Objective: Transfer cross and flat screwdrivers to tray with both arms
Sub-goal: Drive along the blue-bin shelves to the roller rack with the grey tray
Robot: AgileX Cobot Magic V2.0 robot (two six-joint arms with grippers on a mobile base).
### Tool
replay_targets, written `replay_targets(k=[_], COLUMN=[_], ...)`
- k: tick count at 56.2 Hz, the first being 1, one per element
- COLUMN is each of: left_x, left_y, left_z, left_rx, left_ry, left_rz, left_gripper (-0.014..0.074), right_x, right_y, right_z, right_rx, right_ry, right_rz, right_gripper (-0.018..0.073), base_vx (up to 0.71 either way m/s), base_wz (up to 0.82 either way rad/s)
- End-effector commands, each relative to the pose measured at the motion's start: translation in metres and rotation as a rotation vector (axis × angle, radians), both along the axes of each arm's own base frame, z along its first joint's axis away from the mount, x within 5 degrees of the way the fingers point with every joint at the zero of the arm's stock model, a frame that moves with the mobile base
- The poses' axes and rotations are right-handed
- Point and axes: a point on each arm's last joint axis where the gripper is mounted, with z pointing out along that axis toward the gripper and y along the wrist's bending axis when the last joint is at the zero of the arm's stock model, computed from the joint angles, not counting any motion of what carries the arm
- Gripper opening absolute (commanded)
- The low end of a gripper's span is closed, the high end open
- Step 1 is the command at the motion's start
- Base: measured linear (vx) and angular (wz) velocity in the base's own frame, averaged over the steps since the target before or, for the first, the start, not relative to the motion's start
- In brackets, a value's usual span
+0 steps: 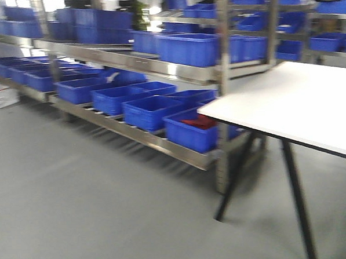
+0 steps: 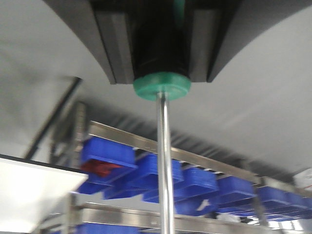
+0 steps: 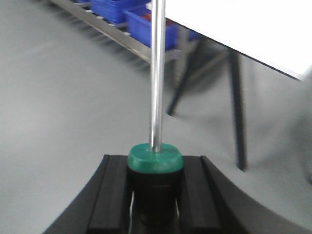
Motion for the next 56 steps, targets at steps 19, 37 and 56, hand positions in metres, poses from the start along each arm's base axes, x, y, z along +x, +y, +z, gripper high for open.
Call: replay_targets(k=[19, 37, 56], left_x=[-0.0053, -0.0053, -0.0052], left_y=[-0.0002, -0.0002, -0.0002], left_z=[0.0198, 0.0198, 0.0197], left_rx=[-0.029, -0.029, -0.029], left_ry=[-0.128, -0.128, -0.127], left_rz=[0.012, 0.012, 0.012], left_gripper=[0.0003, 0.0003, 0.0003], right_x=[-0.0026, -0.0026, -0.0026], right_y=[-0.0003, -0.0003, -0.0003], right_z=[0.0220, 0.0220, 0.0220], right_rx=[-0.003, -0.003, -0.002], right_ry=[-0.140, -0.140, -0.140], right_rz=[0.006, 0.006, 0.006], right_gripper=[-0.0008, -0.0008, -0.0008], base_vx=[0.58, 0.59, 0.62], base_wz=[0.71, 0.59, 0.48])
